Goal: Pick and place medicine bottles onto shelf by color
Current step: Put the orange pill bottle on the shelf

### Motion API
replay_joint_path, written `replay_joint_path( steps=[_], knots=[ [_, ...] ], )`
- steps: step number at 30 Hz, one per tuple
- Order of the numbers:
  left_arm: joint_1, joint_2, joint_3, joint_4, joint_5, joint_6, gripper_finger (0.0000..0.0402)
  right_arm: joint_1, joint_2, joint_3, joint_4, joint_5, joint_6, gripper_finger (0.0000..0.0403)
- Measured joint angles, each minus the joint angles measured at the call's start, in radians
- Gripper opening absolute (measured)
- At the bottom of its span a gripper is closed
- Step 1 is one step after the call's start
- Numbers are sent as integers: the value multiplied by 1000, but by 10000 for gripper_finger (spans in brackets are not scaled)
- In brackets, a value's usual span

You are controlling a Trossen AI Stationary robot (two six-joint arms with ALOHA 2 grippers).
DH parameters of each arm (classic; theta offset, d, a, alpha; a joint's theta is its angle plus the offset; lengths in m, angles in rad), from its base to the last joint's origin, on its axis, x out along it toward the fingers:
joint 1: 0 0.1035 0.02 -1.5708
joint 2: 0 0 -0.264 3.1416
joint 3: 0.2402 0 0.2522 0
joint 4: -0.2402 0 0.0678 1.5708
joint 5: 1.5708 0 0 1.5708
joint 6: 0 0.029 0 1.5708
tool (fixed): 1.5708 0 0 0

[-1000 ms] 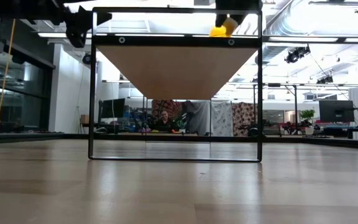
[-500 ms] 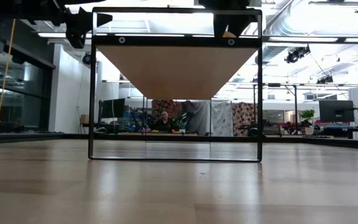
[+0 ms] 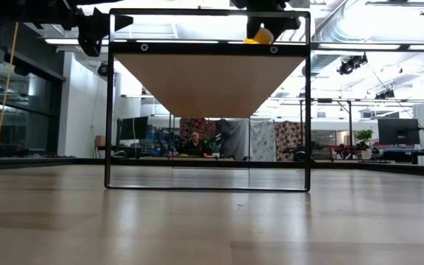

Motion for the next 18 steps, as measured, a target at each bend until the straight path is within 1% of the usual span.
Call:
replay_joint_path(
  steps=[10,18],
  knots=[
    [0,0,0,0,0,-14,213,5,13,-1,68,-96,-53,220],
    [0,0,0,1,0,-14,213,5,12,-1,52,-99,-48,220]
  ],
)
